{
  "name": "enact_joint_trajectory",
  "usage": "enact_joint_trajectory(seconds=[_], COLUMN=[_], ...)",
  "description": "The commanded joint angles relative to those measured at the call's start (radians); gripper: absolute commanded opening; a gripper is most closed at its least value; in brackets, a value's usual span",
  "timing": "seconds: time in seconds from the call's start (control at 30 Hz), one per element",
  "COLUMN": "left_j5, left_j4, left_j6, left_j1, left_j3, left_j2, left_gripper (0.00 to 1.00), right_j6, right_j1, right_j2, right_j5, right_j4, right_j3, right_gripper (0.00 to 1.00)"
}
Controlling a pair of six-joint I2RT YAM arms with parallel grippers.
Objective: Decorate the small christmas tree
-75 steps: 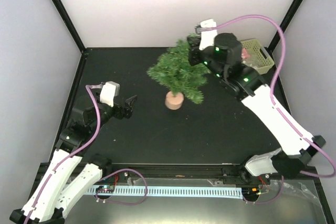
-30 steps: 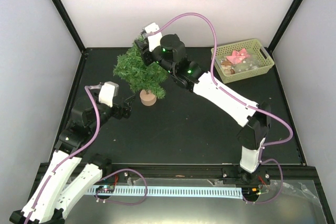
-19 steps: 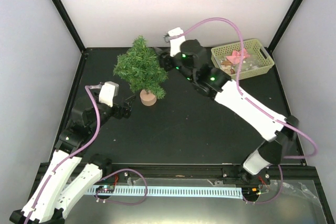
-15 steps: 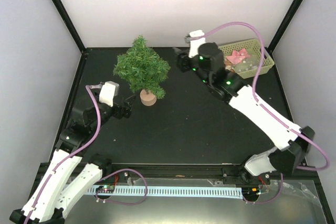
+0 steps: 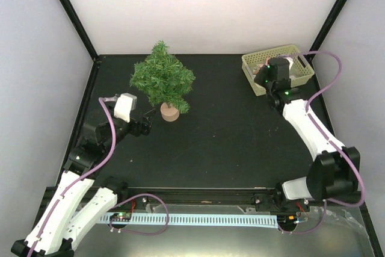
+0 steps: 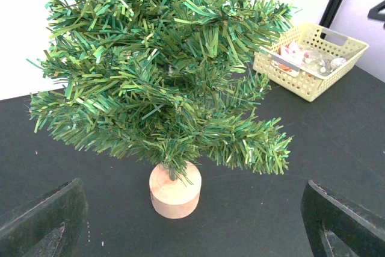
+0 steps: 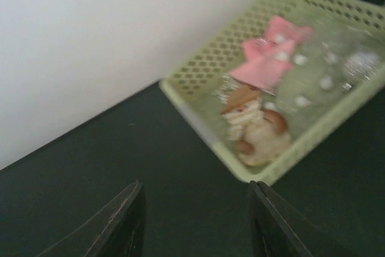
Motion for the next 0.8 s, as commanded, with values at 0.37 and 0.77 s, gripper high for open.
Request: enact_joint_trajectory(seconds=[0.37,0.77], left_j5=[0.040,0.048], left_j4=[0.012,0.014], left_j6=[0.002,0.005], left_j1=[-0.003,-0.003], left_j3=[-0.011,-0.011], left_j2=[-0.013,-0.011], left_gripper=[0.99,0.99], right_j6=[0.471,0.435], right_j1=[-0.287,-0.321], right_j2=[0.370,0.553], right_j5=[-0.293,-0.353], right_j4=[0.082,0.047], right_j3=[0.083,0.190], right_gripper=[0.56,0.55])
